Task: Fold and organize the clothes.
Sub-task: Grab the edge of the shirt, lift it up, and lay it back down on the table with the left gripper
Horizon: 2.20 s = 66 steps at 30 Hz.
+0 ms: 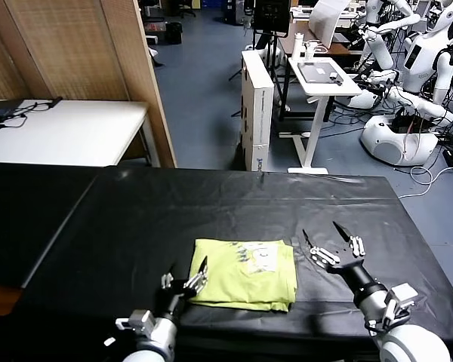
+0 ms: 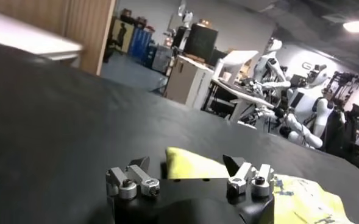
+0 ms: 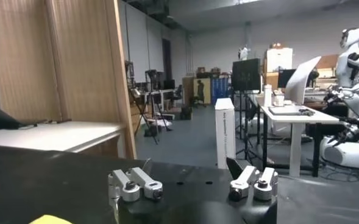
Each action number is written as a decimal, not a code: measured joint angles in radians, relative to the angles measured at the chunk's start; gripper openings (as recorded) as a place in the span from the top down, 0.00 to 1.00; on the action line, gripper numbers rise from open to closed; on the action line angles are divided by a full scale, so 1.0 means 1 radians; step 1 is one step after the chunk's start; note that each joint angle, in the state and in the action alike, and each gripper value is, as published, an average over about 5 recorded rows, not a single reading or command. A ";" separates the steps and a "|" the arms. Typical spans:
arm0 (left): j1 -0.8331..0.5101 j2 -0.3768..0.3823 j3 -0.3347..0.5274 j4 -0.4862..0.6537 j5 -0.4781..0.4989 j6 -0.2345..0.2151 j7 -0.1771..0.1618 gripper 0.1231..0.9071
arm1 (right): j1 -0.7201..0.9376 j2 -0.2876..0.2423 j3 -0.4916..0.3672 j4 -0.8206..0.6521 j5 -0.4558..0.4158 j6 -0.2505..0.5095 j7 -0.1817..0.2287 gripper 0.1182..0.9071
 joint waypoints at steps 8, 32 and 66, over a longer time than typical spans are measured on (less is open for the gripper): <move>-0.023 -0.019 0.006 0.038 -0.015 -0.001 0.003 0.00 | -0.008 0.000 0.005 0.011 0.000 0.000 0.001 0.00; -0.015 -0.038 0.007 0.043 -0.039 0.002 0.016 0.93 | -0.001 0.003 -0.005 -0.002 -0.018 -0.004 0.004 0.00; 0.038 0.454 -0.537 -0.250 -0.236 0.224 -0.055 0.93 | 0.038 0.036 -0.046 -0.088 -0.068 0.006 0.012 0.00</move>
